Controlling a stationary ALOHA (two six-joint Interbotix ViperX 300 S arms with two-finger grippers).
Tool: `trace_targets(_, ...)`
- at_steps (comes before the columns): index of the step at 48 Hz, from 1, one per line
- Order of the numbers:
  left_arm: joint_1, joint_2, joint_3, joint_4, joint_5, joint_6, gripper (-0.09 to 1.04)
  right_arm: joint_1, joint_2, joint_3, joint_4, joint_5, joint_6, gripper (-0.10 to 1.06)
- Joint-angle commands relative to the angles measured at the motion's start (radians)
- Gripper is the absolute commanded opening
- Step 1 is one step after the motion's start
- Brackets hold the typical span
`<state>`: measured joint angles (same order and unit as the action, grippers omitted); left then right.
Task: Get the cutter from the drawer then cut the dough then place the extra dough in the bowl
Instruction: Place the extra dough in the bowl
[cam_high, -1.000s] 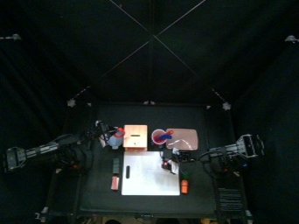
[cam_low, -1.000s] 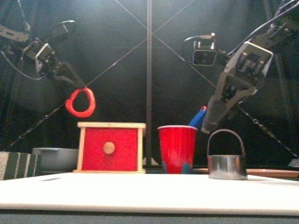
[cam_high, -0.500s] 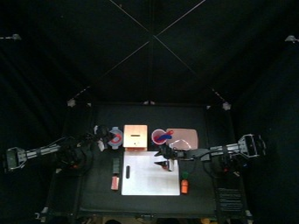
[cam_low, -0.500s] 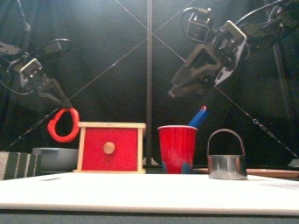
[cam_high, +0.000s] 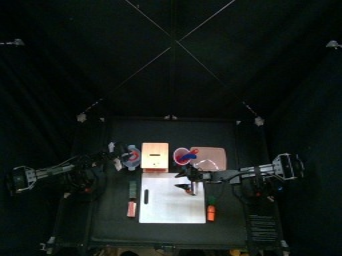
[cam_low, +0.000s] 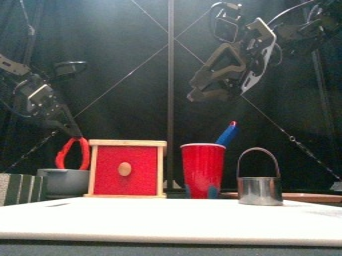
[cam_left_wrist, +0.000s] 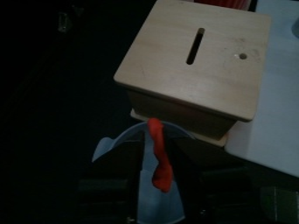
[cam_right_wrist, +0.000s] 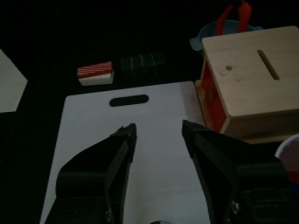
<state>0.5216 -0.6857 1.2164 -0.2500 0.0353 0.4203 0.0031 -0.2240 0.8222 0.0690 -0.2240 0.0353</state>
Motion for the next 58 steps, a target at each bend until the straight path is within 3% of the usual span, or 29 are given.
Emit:
trace_targets(1, 0.003, 0.003, -0.015, 0.000, -0.021, -0.002, 0.78, -0.002, -0.026, -0.006, 0.009, -0.009, 0.002, 0.83)
trace_targets(8, 0.006, 0.003, -0.012, -0.060, -0.020, -0.012, 0.88, -0.003, -0.026, -0.003, 0.011, -0.009, 0.000, 0.83)
trace_targets(28, 0.026, 0.003, 0.017, -0.522, -0.031, -0.055, 0.88, -0.009, -0.017, -0.003, 0.009, -0.009, 0.000, 0.83)
trace_targets(58, 0.028, 0.003, 0.040, -0.634, -0.046, -0.060, 0.88, -0.011, -0.008, -0.005, 0.015, -0.009, 0.002, 0.83)
